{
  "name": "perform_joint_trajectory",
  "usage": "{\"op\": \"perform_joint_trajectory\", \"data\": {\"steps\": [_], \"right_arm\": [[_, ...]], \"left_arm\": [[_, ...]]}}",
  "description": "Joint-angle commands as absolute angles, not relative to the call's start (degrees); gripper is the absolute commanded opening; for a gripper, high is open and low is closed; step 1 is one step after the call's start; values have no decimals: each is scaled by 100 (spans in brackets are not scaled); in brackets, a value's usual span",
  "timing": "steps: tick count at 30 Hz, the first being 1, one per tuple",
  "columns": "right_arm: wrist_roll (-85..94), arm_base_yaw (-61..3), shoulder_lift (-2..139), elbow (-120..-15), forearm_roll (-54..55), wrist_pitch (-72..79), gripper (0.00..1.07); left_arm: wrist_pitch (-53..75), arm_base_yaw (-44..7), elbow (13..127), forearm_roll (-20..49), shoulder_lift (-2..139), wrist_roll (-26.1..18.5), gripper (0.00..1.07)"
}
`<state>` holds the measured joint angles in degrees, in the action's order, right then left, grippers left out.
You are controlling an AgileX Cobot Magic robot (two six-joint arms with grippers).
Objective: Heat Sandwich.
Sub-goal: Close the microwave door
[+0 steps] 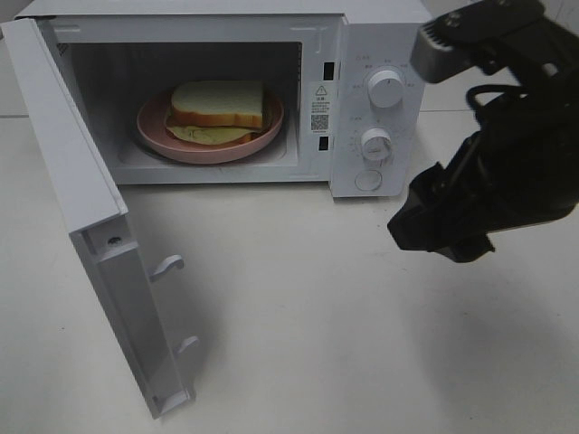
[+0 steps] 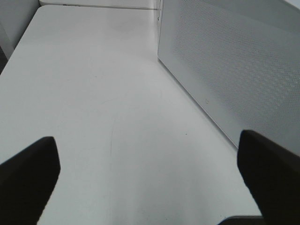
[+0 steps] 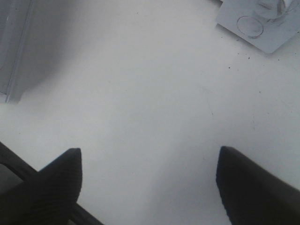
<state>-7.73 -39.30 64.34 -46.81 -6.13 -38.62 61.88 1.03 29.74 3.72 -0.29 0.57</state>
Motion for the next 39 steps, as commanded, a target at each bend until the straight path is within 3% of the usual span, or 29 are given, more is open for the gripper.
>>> {"op": "perform_joint_trajectory", "data": {"steps": [1, 23, 30, 39], "right_arm": [[-802, -3948, 5942, -4647, -625, -4206, 76], [-802, -3948, 4481, -4647, -642, -7007, 76], [-785, -3919, 3804, -4538, -659, -7053, 76], [-670, -3048, 2573, -3730, -670, -6572, 76]], "left_arm": [[6125, 92, 2962, 367, -160, 109, 98], [6125, 92, 2962, 367, -160, 109, 98], [6125, 92, 2962, 367, -160, 109, 98], [6125, 92, 2962, 367, -160, 109, 98]]}}
